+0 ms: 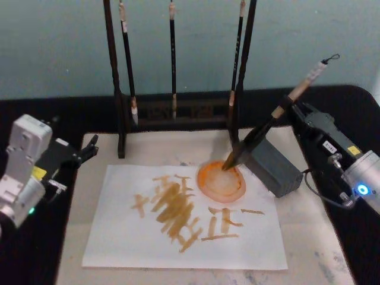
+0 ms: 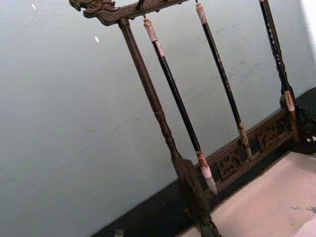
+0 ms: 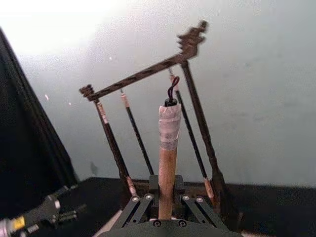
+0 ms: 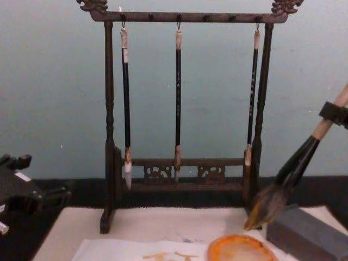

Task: Pick up the brush from the inkstone, write on the paper, then place the brush back to its original position.

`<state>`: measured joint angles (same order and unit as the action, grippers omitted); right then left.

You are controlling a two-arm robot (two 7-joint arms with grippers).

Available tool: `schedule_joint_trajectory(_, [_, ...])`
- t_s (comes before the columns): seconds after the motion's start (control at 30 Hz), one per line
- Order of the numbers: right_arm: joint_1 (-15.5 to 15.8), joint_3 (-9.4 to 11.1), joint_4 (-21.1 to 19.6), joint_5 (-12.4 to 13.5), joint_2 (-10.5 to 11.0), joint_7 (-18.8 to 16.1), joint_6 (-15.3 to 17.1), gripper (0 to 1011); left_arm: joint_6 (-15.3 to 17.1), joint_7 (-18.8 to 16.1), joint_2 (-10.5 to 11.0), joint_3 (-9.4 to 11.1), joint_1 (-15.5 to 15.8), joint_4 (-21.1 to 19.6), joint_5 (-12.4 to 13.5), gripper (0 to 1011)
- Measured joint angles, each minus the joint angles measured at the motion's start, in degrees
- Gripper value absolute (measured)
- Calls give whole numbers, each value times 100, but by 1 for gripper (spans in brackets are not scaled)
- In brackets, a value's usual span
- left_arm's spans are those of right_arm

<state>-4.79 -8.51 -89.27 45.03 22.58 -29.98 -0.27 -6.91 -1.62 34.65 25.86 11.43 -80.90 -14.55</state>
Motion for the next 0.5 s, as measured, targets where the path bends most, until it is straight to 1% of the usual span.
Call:
schedule_joint_trajectory(0.03, [0, 0, 0, 0, 0, 0, 0, 176, 0, 0, 0, 0, 0, 0, 0, 1010])
schedule_joint_trajectory(0.07, [-148, -7, 234, 309, -55, -70, 194, 176, 0, 0, 0, 0, 0, 0, 0, 1009])
schedule_joint_trajectory(0.1, [-205, -18, 327, 416, -74, -89, 257, 176, 0, 0, 0, 0, 0, 0, 1, 1010])
schedule_joint_trajectory(0.17, [-265, -32, 433, 527, -93, -112, 329, 176, 0, 0, 0, 0, 0, 0, 0, 1010])
schedule_joint_trajectory(0.27, [-433, -66, 739, 840, -146, -185, 554, 176, 0, 0, 0, 0, 0, 0, 0, 1010])
schedule_joint_trajectory(0.37, [-523, -84, 897, 1007, -170, -220, 679, 176, 0, 0, 0, 0, 0, 0, 0, 1010])
schedule_joint_trajectory(0.43, [-628, -117, 1100, 1185, -195, -257, 809, 176, 0, 0, 0, 0, 0, 0, 0, 1010])
schedule_joint_trajectory(0.5, [-652, -127, 1153, 1219, -199, -259, 835, 176, 0, 0, 0, 0, 0, 0, 0, 1009])
